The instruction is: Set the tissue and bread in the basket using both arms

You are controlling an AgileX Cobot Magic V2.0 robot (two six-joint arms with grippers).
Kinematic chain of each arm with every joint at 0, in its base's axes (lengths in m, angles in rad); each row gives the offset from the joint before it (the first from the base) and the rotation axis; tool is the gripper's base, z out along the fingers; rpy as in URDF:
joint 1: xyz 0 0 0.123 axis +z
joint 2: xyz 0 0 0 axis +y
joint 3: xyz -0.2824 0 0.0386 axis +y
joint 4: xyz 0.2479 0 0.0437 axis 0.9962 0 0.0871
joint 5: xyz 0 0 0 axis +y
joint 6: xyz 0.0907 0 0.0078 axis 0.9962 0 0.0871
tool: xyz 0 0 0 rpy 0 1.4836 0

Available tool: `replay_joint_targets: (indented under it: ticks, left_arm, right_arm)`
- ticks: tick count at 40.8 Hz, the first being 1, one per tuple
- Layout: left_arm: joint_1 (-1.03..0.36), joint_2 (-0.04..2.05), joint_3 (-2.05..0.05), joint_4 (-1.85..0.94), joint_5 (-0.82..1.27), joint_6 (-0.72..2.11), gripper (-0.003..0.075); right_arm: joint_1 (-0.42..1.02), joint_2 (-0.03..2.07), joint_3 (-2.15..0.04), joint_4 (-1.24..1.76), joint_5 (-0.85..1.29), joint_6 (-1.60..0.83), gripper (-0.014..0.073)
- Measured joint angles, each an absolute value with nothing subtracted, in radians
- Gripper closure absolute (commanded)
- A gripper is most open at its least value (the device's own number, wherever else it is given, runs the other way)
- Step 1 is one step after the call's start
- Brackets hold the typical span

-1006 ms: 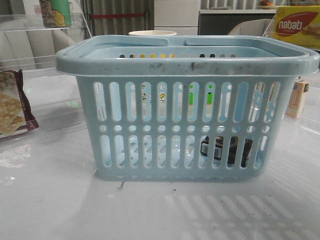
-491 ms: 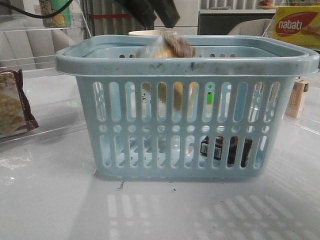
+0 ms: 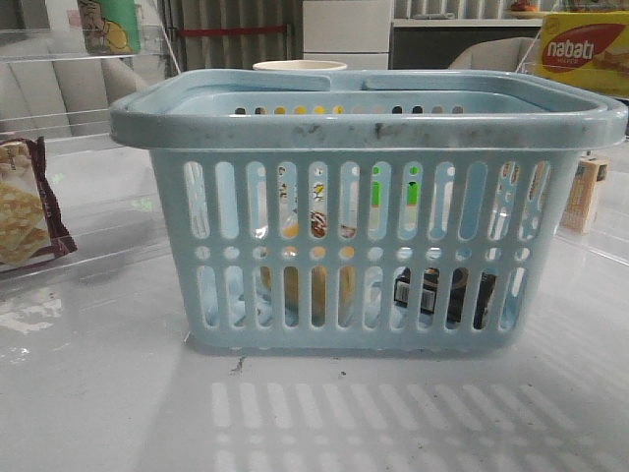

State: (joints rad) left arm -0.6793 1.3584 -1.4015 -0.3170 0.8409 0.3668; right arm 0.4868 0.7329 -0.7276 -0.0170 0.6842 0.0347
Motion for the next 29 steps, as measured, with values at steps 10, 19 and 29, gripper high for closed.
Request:
replay_joint_targets:
  ticks: [10, 19, 29]
  left_arm:
    - [-0.693, 1.070, -1.103, -0.280, 0.840, 0.323, 0.0234]
    - [-0.693, 0.833, -0.903, -0.063, 0.847, 0.077, 0.0246]
    - [-0.693, 0.608, -0.764, 0.037, 0.871, -0.042, 0.0246]
  right_arm:
    - [0.487, 0.733, -0.728, -0.017, 0.684, 0.035, 0.0077]
    - [0.487, 0.733, -0.728, -0.017, 0.684, 0.035, 0.0077]
    - [0.487, 0.733, -0.728, -0.017, 0.695, 0.035, 0.0077]
